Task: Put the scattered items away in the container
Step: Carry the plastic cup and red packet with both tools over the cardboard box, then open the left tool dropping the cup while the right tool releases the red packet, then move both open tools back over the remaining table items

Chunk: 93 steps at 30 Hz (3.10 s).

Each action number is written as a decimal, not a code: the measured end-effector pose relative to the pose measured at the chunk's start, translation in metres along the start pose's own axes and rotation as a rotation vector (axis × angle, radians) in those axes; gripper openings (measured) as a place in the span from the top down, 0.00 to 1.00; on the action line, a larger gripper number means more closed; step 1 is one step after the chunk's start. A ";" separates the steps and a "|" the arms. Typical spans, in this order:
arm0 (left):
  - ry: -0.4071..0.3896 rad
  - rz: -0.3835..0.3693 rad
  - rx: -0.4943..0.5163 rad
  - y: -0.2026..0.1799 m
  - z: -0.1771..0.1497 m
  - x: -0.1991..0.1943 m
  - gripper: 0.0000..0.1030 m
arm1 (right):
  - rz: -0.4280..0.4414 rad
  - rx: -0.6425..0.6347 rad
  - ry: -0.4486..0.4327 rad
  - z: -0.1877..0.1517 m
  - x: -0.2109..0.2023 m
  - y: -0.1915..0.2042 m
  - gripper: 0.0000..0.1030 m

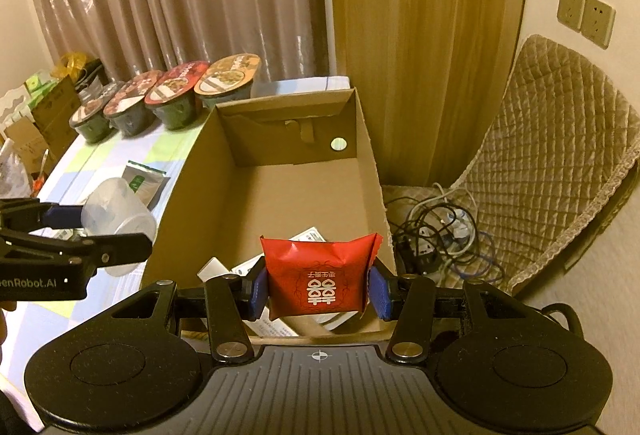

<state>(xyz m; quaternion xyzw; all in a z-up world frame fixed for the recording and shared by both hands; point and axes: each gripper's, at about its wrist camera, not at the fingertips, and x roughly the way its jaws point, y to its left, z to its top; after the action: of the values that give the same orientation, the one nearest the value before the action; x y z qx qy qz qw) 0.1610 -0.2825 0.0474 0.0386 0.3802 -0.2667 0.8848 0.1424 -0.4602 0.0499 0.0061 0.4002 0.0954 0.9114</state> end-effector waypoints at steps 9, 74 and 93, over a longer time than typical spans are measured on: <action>-0.007 -0.008 0.001 -0.002 0.010 0.014 0.31 | -0.001 -0.009 0.017 0.003 0.014 0.001 0.49; -0.014 0.041 -0.066 0.040 -0.005 0.010 0.20 | 0.052 -0.063 0.025 0.019 0.039 0.029 0.11; 0.000 0.074 -0.099 0.060 -0.029 -0.013 0.20 | 0.025 -0.023 0.032 0.001 0.026 0.027 0.10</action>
<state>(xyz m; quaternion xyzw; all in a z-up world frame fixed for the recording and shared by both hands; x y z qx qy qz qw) 0.1648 -0.2179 0.0281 0.0091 0.3914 -0.2147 0.8948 0.1562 -0.4286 0.0342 -0.0009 0.4136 0.1113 0.9036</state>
